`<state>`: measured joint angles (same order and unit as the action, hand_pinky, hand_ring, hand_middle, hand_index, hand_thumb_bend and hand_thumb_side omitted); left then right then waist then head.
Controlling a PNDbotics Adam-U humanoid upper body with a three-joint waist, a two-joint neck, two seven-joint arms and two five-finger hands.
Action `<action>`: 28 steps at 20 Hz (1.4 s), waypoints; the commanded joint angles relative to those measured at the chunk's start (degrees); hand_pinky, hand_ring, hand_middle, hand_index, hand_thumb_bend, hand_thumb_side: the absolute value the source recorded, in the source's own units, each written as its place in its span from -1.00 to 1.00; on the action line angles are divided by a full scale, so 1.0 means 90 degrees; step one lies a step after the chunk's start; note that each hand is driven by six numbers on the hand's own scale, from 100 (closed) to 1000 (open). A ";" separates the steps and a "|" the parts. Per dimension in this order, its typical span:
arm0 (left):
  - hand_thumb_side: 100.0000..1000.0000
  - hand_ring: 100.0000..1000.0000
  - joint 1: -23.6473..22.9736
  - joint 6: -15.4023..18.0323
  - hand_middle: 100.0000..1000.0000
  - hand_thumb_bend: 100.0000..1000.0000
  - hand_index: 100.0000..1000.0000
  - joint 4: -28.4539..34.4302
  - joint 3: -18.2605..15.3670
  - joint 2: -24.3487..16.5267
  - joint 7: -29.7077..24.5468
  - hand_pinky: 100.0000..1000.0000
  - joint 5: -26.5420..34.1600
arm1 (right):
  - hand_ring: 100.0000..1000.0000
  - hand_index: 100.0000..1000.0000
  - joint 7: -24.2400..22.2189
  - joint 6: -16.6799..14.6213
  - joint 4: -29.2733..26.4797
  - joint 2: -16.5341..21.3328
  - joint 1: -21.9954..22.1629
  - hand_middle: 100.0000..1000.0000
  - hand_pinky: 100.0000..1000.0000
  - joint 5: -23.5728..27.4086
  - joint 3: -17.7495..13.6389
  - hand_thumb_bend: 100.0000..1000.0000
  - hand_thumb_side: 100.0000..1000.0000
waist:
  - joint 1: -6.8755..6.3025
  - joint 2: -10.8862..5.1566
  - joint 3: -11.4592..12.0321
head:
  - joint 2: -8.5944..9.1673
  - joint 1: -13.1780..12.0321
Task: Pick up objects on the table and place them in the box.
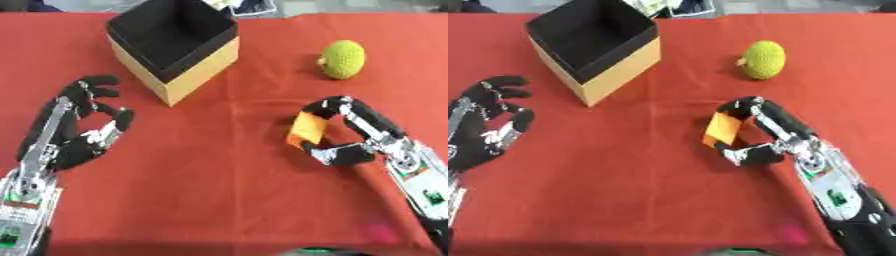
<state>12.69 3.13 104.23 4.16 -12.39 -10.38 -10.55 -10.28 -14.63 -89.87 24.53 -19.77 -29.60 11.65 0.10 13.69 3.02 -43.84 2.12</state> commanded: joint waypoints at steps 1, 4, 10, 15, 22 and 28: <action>-0.13 0.46 0.0070 -0.0014 0.47 -0.11 0.60 0.0100 0.0000 -0.0058 0.0011 0.15 -0.0017 | 0.11 0.18 0.0195 0.0037 -0.0284 0.0242 -0.0263 -0.20 0.22 0.0083 -0.0098 -0.71 -1.00 | 0.0003 -0.0111 -0.0011 | -0.0031 -0.0012; -0.13 0.46 0.0054 -0.0015 0.47 -0.11 0.60 0.0096 0.0003 -0.0064 0.0008 0.15 -0.0018 | 0.12 0.19 0.0317 0.0143 -0.0373 0.0357 -0.0626 -0.19 0.22 0.0249 -0.0139 -0.70 -1.00 | 0.0001 -0.0135 -0.0010 | -0.0031 -0.0008; -0.13 0.46 0.0015 -0.0007 0.47 -0.12 0.60 0.0076 0.0057 -0.0057 -0.0042 0.15 -0.0008 | 0.13 0.22 0.0300 0.0313 -0.0146 0.0481 -0.1787 -0.16 0.24 0.0383 -0.0040 -0.69 -1.00 | 0.0001 -0.0193 0.0086 | -0.0031 0.0051; -0.13 0.46 0.0012 0.0008 0.47 -0.12 0.60 0.0058 0.0142 -0.0031 -0.0127 0.15 0.0010 | 0.14 0.25 0.0173 0.0300 0.0384 0.0317 -0.2747 -0.15 0.26 0.0341 0.0121 -0.68 -1.00 | -0.0002 -0.0206 0.0295 | -0.0031 0.0215; -0.13 0.46 0.0100 0.0039 0.47 -0.12 0.60 0.0061 0.0272 0.0010 -0.0262 0.15 0.0045 | 0.16 0.29 -0.0319 0.0130 0.1456 -0.0306 -0.3907 -0.11 0.29 -0.0197 0.0279 -0.64 -1.00 | 0.0036 -0.0111 0.0678 | -0.0031 0.0517; -0.12 0.46 0.0261 0.0056 0.47 -0.13 0.60 0.0089 0.0375 0.0040 -0.0373 0.15 0.0077 | 0.19 0.36 -0.0730 0.0519 0.2471 -0.0999 -0.4906 -0.06 0.32 -0.0820 -0.0017 -0.62 -1.00 | 0.0067 0.0043 0.1068 | -0.0031 0.0843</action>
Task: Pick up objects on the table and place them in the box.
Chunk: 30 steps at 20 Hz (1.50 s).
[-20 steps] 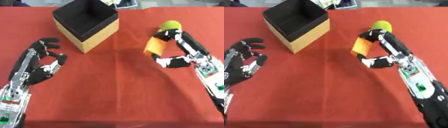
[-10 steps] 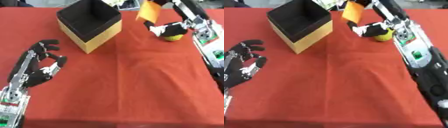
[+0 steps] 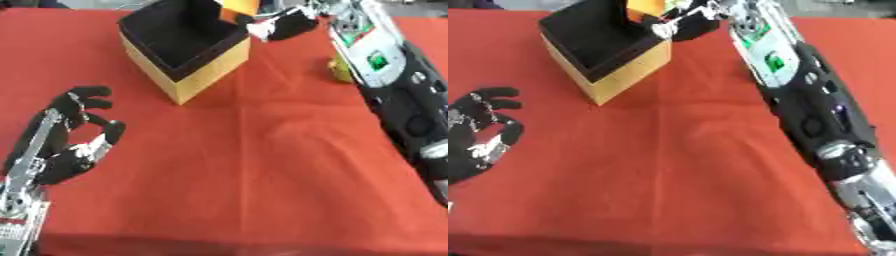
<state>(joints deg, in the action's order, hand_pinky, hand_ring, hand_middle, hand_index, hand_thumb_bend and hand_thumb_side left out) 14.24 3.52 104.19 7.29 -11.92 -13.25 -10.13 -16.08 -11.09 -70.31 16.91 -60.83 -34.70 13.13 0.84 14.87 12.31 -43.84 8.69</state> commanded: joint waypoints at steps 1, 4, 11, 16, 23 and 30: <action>-0.12 0.46 0.0102 0.0013 0.47 -0.13 0.60 0.0095 0.0041 -0.0012 -0.0070 0.15 0.0033 | 0.20 0.39 -0.0034 0.0159 0.0473 -0.0232 -0.0465 -0.04 0.31 -0.0361 -0.0256 -0.63 -1.00 | -0.0008 -0.0077 0.0098 | -0.0031 0.0156; -0.12 0.46 0.0122 0.0014 0.47 -0.13 0.60 0.0098 0.0071 -0.0007 -0.0106 0.15 0.0044 | 0.27 0.51 0.0263 0.0123 0.1032 -0.0409 -0.0733 0.09 0.34 -0.0705 -0.0488 -0.56 -1.00 | 0.0006 -0.0070 0.0261 | -0.0031 0.0267; -0.12 0.46 0.0153 0.0013 0.47 -0.14 0.60 0.0108 0.0090 -0.0003 -0.0134 0.15 0.0062 | 0.61 0.94 0.1081 0.0092 0.2356 -0.0620 -0.0854 0.77 0.53 -0.1529 -0.0510 -0.12 -0.50 | 0.0013 -0.0060 0.0394 | -0.0031 0.0378; -0.12 0.46 0.0143 0.0006 0.47 -0.14 0.60 0.0109 0.0072 -0.0009 -0.0119 0.15 0.0058 | 0.63 0.96 0.1635 0.0478 0.2619 -0.0605 -0.0851 0.83 0.54 -0.2084 -0.0622 0.00 -0.41 | 0.0011 -0.0069 0.0388 | -0.0031 0.0374; -0.13 0.46 0.0065 -0.0009 0.47 -0.14 0.60 0.0095 -0.0002 -0.0025 -0.0053 0.15 0.0042 | 0.60 0.92 0.2044 0.0182 0.2352 -0.0413 -0.0854 0.74 0.51 -0.2619 -0.0765 -0.19 -0.50 | -0.0021 -0.0160 0.0094 | -0.0031 0.0188; -0.13 0.46 -0.0044 -0.0022 0.47 -0.14 0.60 0.0077 -0.0125 -0.0084 0.0063 0.15 -0.0004 | 0.62 0.93 0.1352 -0.0523 0.1596 0.0555 -0.0461 0.75 0.53 -0.1941 -0.0495 -0.23 -0.48 | -0.0046 -0.0235 -0.0389 | -0.0031 -0.0092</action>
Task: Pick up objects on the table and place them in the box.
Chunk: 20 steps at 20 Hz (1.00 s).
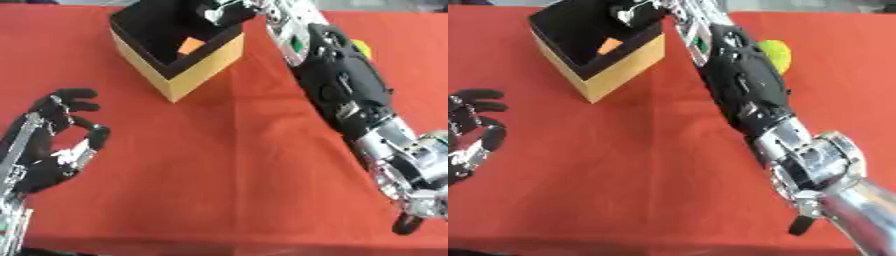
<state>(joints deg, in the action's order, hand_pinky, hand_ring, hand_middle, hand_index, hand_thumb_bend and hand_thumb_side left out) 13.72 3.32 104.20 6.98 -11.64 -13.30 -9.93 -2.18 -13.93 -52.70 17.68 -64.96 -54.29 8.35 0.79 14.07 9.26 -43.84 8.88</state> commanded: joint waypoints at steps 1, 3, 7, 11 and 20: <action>-0.13 0.46 0.0001 -0.0001 0.47 -0.14 0.60 0.0075 -0.0111 -0.0125 0.0088 0.15 -0.0035 | 0.62 0.92 -0.0302 -0.0274 -0.0499 0.0644 0.0134 0.74 0.53 0.0344 0.0029 -0.23 -0.47 | -0.0042 -0.0152 -0.0120 | -0.0031 -0.0151; -0.13 0.46 -0.0012 -0.0006 0.47 -0.15 0.60 0.0074 -0.0136 -0.0133 0.0120 0.15 -0.0047 | 0.62 0.91 -0.0521 -0.0361 -0.0745 0.0998 0.0431 0.75 0.53 0.0563 0.0018 -0.25 -0.45 | -0.0044 -0.0155 -0.0229 | -0.0031 -0.0214; -0.13 0.46 -0.0028 -0.0006 0.47 -0.15 0.60 0.0073 -0.0157 -0.0145 0.0146 0.15 -0.0065 | 0.62 0.90 -0.0958 -0.0376 -0.1102 0.1665 0.1012 0.75 0.54 0.1001 0.0020 -0.26 -0.42 | -0.0052 -0.0153 -0.0374 | -0.0031 -0.0309; -0.13 0.46 -0.0039 -0.0006 0.47 -0.15 0.60 0.0071 -0.0162 -0.0141 0.0154 0.15 -0.0073 | 0.62 0.88 -0.1227 -0.0142 -0.1239 0.2004 0.1427 0.75 0.52 0.1446 -0.0085 -0.28 -0.42 | -0.0078 -0.0145 -0.0451 | -0.0031 -0.0343; -0.13 0.46 -0.0044 -0.0006 0.47 -0.17 0.60 0.0074 -0.0167 -0.0126 0.0155 0.15 -0.0073 | 0.59 0.84 -0.1158 0.0361 -0.0698 0.2046 0.1672 0.70 0.50 0.1885 -0.0408 -0.31 -0.41 | -0.0136 -0.0125 -0.0451 | -0.0031 -0.0374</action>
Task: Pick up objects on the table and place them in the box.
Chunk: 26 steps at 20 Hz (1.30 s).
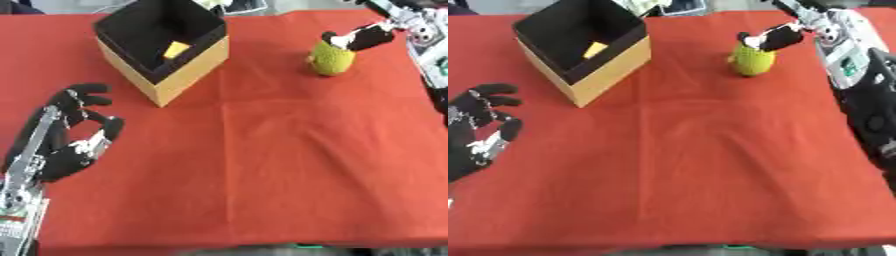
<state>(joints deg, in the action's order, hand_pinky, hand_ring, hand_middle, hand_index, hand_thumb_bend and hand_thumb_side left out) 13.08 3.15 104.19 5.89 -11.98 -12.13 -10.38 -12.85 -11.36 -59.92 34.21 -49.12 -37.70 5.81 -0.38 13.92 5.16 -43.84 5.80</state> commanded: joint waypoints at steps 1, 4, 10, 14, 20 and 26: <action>-0.13 0.46 0.0028 0.0012 0.47 -0.17 0.60 0.0075 -0.0047 -0.0089 0.0028 0.15 -0.0022 | 0.59 0.83 0.0028 0.0092 0.0192 0.0194 -0.0083 0.69 0.50 0.0022 -0.0150 -0.32 -0.41 | -0.0007 -0.0105 0.0003 | -0.0031 -0.0034; -0.13 0.46 0.0032 0.0011 0.47 -0.17 0.60 0.0074 -0.0045 -0.0088 0.0026 0.15 -0.0023 | 0.58 0.81 0.0014 0.0132 0.0501 0.0108 -0.0082 0.66 0.49 0.0006 -0.0225 -0.36 -0.40 | -0.0013 -0.0097 -0.0011 | -0.0031 -0.0040; -0.13 0.46 0.0032 0.0012 0.47 -0.17 0.60 0.0079 -0.0045 -0.0082 0.0020 0.15 -0.0017 | 0.58 0.78 0.0029 0.0147 0.1109 -0.0083 -0.0140 0.63 0.49 -0.0108 -0.0339 -0.39 -0.41 | -0.0028 -0.0114 0.0013 | -0.0031 -0.0017; -0.13 0.46 0.0039 0.0014 0.47 -0.18 0.60 0.0084 -0.0043 -0.0081 0.0016 0.15 -0.0009 | 0.58 0.77 0.0048 0.0125 0.1399 -0.0194 -0.0181 0.62 0.49 -0.0271 -0.0355 -0.38 -0.41 | -0.0038 -0.0124 0.0014 | -0.0031 -0.0015; -0.13 0.46 0.0042 0.0015 0.47 -0.18 0.60 0.0084 -0.0042 -0.0076 0.0011 0.15 -0.0004 | 0.56 0.70 0.0126 0.0059 0.1667 -0.0356 -0.0223 0.57 0.48 -0.0566 -0.0353 -0.48 -0.53 | -0.0035 -0.0130 0.0020 | -0.0031 -0.0011; -0.13 0.46 0.0055 0.0018 0.48 -0.19 0.60 0.0082 -0.0035 -0.0065 0.0002 0.15 0.0000 | 0.48 0.50 0.0457 0.0039 0.1835 -0.0552 -0.0258 0.41 0.45 -0.0855 -0.0353 -0.60 -0.76 | -0.0028 -0.0133 0.0029 | -0.0031 0.0003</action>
<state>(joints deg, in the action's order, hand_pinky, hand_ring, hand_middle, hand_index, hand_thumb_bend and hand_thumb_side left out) 13.08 3.15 104.19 5.88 -11.97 -12.14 -10.38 -9.48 -11.05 -43.57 28.56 -50.43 -44.35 2.87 -0.60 13.77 5.38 -43.84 5.68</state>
